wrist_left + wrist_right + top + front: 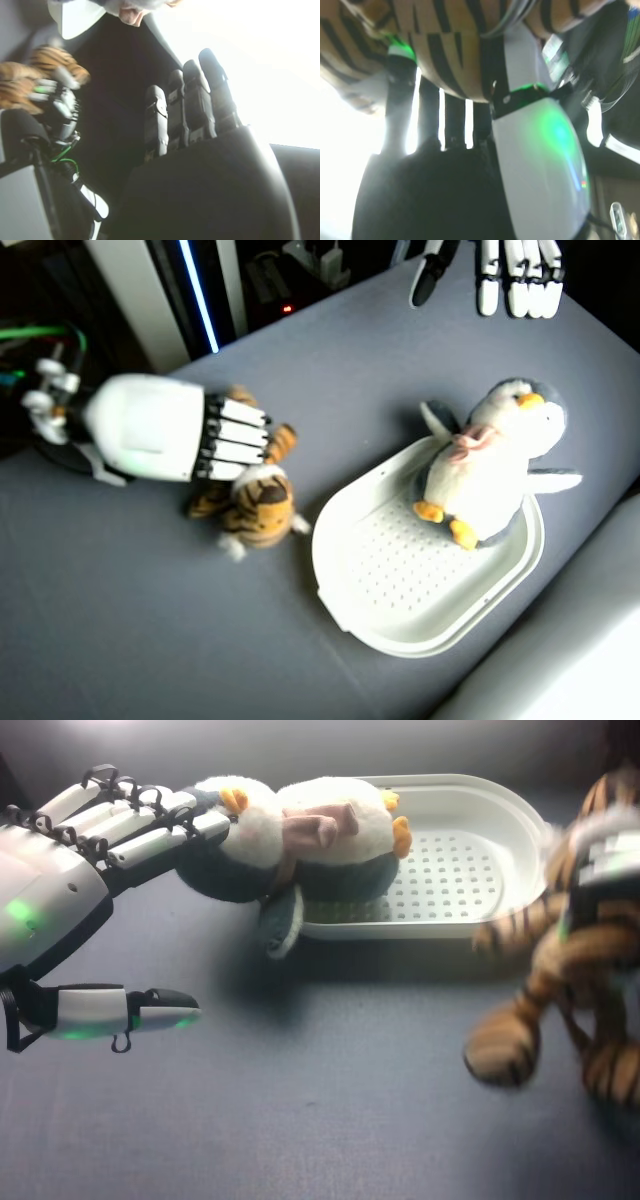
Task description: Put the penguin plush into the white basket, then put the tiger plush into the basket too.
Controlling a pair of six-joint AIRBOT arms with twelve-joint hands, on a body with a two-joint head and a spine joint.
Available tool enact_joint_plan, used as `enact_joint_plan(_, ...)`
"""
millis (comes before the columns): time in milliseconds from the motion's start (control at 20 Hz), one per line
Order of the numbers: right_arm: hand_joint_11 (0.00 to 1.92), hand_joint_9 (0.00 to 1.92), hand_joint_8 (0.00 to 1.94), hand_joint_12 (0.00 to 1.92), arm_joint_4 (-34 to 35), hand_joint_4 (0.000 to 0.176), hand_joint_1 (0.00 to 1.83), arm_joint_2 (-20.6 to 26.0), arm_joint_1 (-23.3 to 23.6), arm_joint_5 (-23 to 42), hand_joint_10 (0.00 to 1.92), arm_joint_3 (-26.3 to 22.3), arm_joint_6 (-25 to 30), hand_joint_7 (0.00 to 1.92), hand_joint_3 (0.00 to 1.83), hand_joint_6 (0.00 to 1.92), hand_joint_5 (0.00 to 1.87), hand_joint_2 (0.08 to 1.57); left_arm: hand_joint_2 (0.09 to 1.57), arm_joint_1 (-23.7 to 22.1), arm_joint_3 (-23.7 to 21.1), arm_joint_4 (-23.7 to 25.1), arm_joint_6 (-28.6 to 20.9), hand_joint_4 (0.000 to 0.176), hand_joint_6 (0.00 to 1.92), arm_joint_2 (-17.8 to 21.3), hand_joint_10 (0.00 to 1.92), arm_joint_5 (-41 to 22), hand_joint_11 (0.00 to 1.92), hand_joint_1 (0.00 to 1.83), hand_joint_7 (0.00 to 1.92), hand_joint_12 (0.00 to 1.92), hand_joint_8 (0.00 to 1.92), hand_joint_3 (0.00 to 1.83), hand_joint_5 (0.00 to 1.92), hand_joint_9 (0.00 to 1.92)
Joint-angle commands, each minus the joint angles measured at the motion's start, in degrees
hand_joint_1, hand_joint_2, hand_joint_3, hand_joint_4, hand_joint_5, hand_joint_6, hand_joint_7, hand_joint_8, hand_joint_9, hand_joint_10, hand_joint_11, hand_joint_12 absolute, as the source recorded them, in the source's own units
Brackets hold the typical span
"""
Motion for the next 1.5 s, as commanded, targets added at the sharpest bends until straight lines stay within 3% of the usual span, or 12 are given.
enact_joint_plan(0,0.60,0.69,1.41,1.48,1.61,0.000,1.33,-0.97,2.40,7.87,1.50,0.80,-0.23,0.63,0.00,1.14,0.91,1.22,0.90,-0.13,-0.17,-0.44,-0.06,0.068,0.00,0.41,0.00,-7.84,0.00,0.71,0.22,0.60,0.00,0.00,0.24,0.19)
enact_joint_plan(300,0.69,0.79,1.33,1.42,0.85,0.000,1.36,-10.68,17.79,-10.84,1.41,12.58,-3.81,0.72,0.00,0.95,0.98,1.17,0.93,0.35,0.29,-0.79,-0.20,0.094,0.00,-0.26,0.01,-7.10,0.00,0.98,0.10,0.54,0.00,0.00,0.15,0.17)
enact_joint_plan(350,0.49,0.62,0.68,1.18,0.54,0.000,1.31,-11.95,19.20,-14.02,0.81,14.49,-3.81,0.62,0.00,0.47,0.77,1.08,0.92,0.35,0.43,-0.71,-0.45,0.099,0.00,-0.41,0.01,-6.93,0.00,0.96,0.11,0.54,0.01,0.00,0.15,0.17)
enact_joint_plan(500,0.01,0.31,0.02,0.68,-0.49,0.161,1.11,-13.67,21.37,-20.75,0.05,17.70,-3.81,0.40,0.00,0.02,0.37,0.92,0.94,0.35,0.54,-0.69,-0.57,0.122,0.00,-0.84,0.00,-6.97,0.00,0.84,0.09,0.54,0.00,0.00,0.13,0.14)
enact_joint_plan(600,0.00,0.24,0.00,0.56,-0.52,0.175,1.00,-13.63,21.37,-20.78,0.00,17.17,-3.80,0.29,0.00,0.00,0.24,0.88,0.96,0.42,0.55,-1.10,-0.62,0.141,0.00,-0.96,0.00,-7.51,0.00,0.80,0.04,0.39,0.00,0.00,0.10,0.08)
enact_joint_plan(800,0.00,0.08,0.00,0.11,0.76,0.174,0.82,-10.22,17.01,-9.46,0.00,10.77,0.13,0.17,0.00,0.00,0.15,0.88,0.96,3.48,-0.66,-3.22,-1.84,0.147,0.00,0.03,0.00,-12.44,0.00,0.71,0.02,0.27,0.00,0.00,0.04,0.02)
enact_joint_plan(850,0.03,0.12,0.00,0.11,3.08,0.115,0.80,-8.95,12.61,-2.99,0.01,8.65,2.24,0.19,0.01,0.00,0.17,0.93,0.96,4.83,-1.02,-3.97,-2.33,0.161,0.00,0.15,0.00,-14.05,0.00,0.69,0.01,0.23,0.00,0.00,0.03,0.01)
enact_joint_plan(1000,0.02,0.15,0.00,0.10,10.98,0.157,0.78,-6.15,-0.05,14.25,0.01,2.31,4.44,0.16,0.01,0.00,0.13,1.03,0.95,7.39,-1.67,-5.29,-4.39,0.154,0.00,0.12,0.00,-17.88,0.00,0.72,0.00,0.29,0.00,0.00,0.03,0.00)
enact_joint_plan(1200,0.21,0.31,0.01,0.18,19.97,0.032,0.67,-4.06,-13.15,31.57,0.03,-3.97,5.14,0.28,0.00,0.01,0.24,1.09,0.99,12.44,-1.73,-8.13,-11.09,0.125,0.00,-1.06,0.01,-27.07,0.00,0.70,0.01,0.14,0.01,0.01,0.00,0.02)
enact_joint_plan(1300,0.38,0.57,0.01,0.25,18.81,0.048,0.54,-3.90,-12.86,31.57,0.02,-5.26,5.15,0.53,0.00,0.00,0.29,1.11,0.98,13.63,-1.78,-8.41,-13.09,0.144,0.00,-1.55,0.00,-30.51,0.00,0.73,0.08,0.45,0.00,0.00,0.03,0.09)
enact_joint_plan(1400,0.46,0.75,0.01,0.27,16.98,0.060,0.37,-3.88,-11.99,31.58,0.01,-5.50,5.14,0.62,0.01,0.00,0.26,1.29,1.10,14.68,-1.85,-8.87,-15.14,0.023,0.00,-1.85,0.03,-32.98,0.00,0.55,0.21,0.92,0.01,0.02,0.07,0.24)
enact_joint_plan(1450,0.46,0.76,0.00,0.26,14.75,0.045,0.39,-3.77,-11.11,31.60,0.01,-6.02,4.93,0.60,0.01,0.00,0.21,1.33,1.16,14.41,-1.68,-8.83,-15.67,0.020,0.00,-2.01,0.03,-32.99,0.00,0.39,0.21,1.00,0.00,0.01,0.01,0.30)
